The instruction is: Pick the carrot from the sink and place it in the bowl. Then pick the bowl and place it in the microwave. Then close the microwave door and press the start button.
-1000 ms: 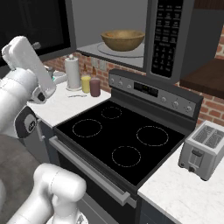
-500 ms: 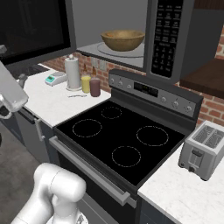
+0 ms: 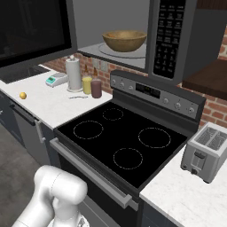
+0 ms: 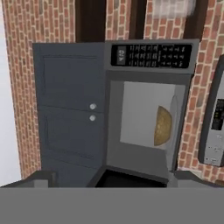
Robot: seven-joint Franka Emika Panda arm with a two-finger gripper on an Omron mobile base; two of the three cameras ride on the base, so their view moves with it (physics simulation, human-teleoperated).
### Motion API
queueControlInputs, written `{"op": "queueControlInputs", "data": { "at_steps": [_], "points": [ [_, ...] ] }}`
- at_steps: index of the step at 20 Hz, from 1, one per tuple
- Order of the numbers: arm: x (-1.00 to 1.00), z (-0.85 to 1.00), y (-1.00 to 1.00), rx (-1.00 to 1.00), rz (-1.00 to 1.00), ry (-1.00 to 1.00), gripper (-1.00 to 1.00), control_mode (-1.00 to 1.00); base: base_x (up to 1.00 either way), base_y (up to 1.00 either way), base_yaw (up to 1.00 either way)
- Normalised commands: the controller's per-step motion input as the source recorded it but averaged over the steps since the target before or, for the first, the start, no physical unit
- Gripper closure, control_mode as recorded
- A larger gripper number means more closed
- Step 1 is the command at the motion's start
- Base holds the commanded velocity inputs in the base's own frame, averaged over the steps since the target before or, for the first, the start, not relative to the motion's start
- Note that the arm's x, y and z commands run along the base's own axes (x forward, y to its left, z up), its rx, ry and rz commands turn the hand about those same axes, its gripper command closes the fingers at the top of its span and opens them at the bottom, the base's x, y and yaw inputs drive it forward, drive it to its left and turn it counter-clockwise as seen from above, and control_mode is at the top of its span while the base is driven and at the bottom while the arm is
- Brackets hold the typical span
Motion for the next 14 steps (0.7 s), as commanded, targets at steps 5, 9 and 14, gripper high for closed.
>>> {"op": "queueControlInputs", "data": {
  "at_steps": [5, 9, 14],
  "points": [
    [-0.07, -0.49, 0.78, 0.08, -0.07, -0.02, -1.0, -1.0, 0.0, 0.0, 0.0],
    [0.43, -0.71, 0.73, 0.08, -0.07, 0.0, -1.0, -1.0, 0.0, 0.0, 0.0],
    [0.58, -0.66, 0.96, 0.01, -0.06, -0.08, -1.0, -1.0, 0.0, 0.0, 0.0]
  ]
}}
